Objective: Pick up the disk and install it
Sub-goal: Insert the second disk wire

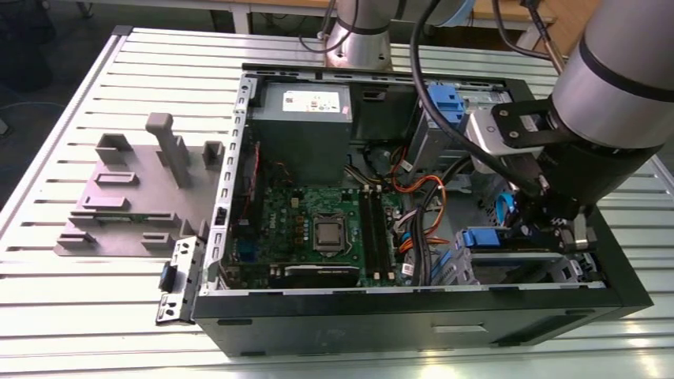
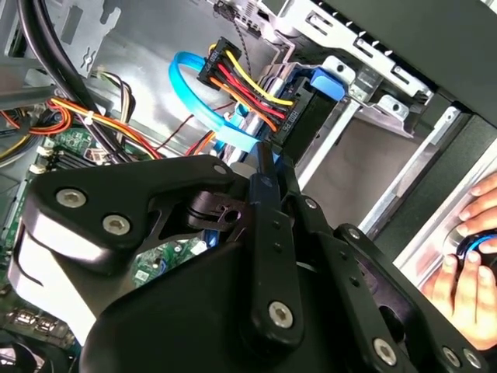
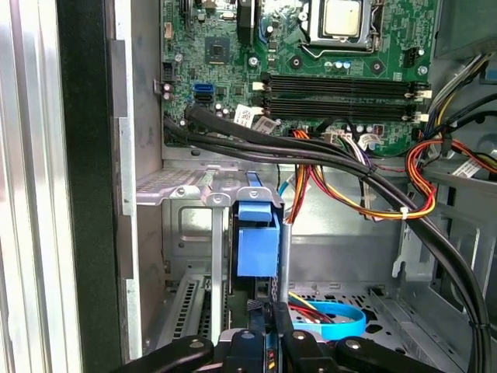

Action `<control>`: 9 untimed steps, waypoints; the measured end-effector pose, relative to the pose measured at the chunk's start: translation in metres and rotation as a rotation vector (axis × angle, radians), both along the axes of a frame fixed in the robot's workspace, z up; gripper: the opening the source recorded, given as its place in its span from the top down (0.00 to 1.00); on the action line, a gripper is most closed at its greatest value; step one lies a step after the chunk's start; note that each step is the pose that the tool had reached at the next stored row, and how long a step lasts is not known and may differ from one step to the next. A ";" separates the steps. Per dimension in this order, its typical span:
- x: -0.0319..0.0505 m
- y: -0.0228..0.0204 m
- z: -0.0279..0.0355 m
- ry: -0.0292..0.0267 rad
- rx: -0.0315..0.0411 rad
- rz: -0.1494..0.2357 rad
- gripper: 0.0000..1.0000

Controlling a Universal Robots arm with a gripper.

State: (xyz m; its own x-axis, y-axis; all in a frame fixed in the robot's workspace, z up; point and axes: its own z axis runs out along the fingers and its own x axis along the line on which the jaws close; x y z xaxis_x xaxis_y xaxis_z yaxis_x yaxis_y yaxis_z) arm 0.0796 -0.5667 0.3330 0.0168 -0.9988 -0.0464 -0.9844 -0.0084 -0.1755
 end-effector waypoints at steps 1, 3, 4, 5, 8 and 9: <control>0.0000 0.0000 0.0005 0.0000 0.0007 0.000 0.84; 0.0000 0.0000 0.0019 0.0000 0.0014 0.000 0.84; 0.0000 0.0000 0.0020 0.0000 0.0023 0.000 0.84; 0.0000 0.0000 0.0021 0.0000 0.0043 0.000 0.84; 0.0000 -0.0012 0.0021 -0.0001 0.0127 0.000 0.84; 0.0000 -0.0019 0.0021 0.0000 0.0147 0.000 0.84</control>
